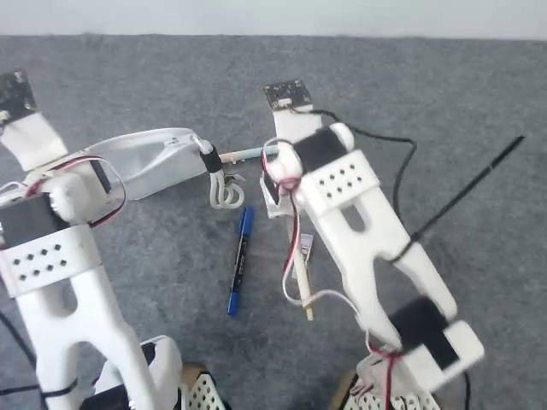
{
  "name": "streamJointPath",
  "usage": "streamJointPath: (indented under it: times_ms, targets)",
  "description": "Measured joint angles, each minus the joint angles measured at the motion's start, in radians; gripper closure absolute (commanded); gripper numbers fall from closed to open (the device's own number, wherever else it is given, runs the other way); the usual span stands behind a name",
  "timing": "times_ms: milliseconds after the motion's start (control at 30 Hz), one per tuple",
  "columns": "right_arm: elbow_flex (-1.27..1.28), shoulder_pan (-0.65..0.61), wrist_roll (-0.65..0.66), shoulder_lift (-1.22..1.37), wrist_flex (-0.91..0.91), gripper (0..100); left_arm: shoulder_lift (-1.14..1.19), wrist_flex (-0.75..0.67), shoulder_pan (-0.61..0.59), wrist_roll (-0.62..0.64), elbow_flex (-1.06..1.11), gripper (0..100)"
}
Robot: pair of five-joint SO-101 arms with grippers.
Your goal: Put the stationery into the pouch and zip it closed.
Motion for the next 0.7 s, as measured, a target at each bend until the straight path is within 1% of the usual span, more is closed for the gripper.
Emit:
streamJointPath:
  times_ms: [100, 367, 533, 700]
  targets:
    - [0.120, -0.026, 0.000, -0.123, -0.074, 99.2, 0.000, 0.000, 0.000, 0.000, 0.000, 99]
    - [0.428, -0.029, 0.000, -0.436, -0.316, 99.2, 0.000, 0.000, 0.000, 0.000, 0.000, 99]
    - [0.519, -0.029, 0.000, -0.555, -0.393, 99.2, 0.000, 0.000, 0.000, 0.000, 0.000, 99]
    - [0.542, -0.029, 0.000, -0.651, -0.411, 99.2, 0.000, 0.000, 0.000, 0.000, 0.000, 99]
